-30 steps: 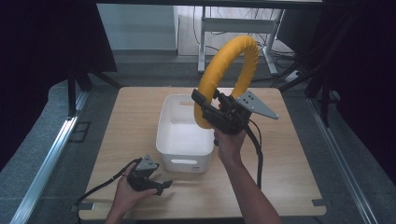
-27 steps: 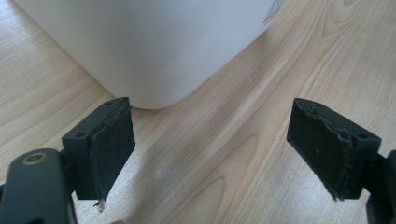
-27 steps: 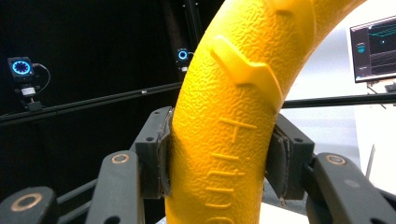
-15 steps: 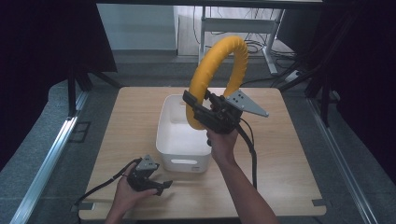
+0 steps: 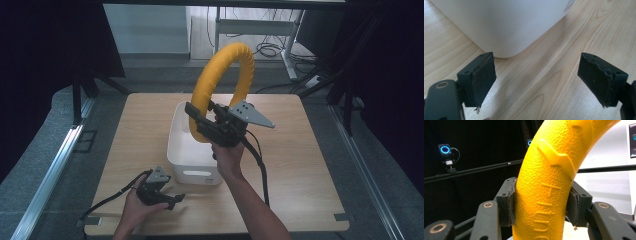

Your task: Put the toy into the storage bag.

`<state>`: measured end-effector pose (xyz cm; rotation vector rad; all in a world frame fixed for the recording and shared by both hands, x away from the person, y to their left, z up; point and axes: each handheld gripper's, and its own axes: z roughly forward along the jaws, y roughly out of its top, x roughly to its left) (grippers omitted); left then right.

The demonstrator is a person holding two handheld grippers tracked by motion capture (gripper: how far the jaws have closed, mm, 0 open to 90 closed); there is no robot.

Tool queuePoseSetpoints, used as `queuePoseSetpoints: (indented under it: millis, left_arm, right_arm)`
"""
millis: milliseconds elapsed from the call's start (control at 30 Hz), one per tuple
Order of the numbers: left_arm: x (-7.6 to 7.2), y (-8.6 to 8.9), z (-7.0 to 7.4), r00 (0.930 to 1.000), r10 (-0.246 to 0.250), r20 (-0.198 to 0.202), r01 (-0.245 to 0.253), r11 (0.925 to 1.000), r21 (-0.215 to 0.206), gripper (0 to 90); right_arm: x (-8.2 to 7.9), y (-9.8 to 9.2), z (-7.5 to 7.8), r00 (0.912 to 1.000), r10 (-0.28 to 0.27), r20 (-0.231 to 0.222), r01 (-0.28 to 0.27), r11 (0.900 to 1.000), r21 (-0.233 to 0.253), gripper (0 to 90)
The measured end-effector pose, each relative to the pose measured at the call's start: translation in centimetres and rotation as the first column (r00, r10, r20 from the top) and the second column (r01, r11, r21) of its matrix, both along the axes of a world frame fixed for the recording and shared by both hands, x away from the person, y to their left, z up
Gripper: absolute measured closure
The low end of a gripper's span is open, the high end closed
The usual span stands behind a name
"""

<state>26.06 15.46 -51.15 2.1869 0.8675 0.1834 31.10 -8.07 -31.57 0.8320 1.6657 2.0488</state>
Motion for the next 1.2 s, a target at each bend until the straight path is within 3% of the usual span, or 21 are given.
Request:
queuePoseSetpoints:
  millis: [500, 1200]
  left_arm:
    - [-0.1, 0.2, 0.2, 1.0, 0.003, 0.007, -0.003, 1.0, -0.004, 14.9]
    - [-0.1, 0.2, 0.2, 0.9999, 0.009, 0.008, -0.009, 1.0, -0.004, 14.9]
  right_arm:
    - [-0.4, 2.0, -1.1, 0.9989, 0.043, -0.018, -0.043, 0.999, -0.011, 47.8]
    - [-0.6, 4.0, -3.0, 0.9986, 0.044, -0.031, -0.045, 0.999, -0.017, 47.8]
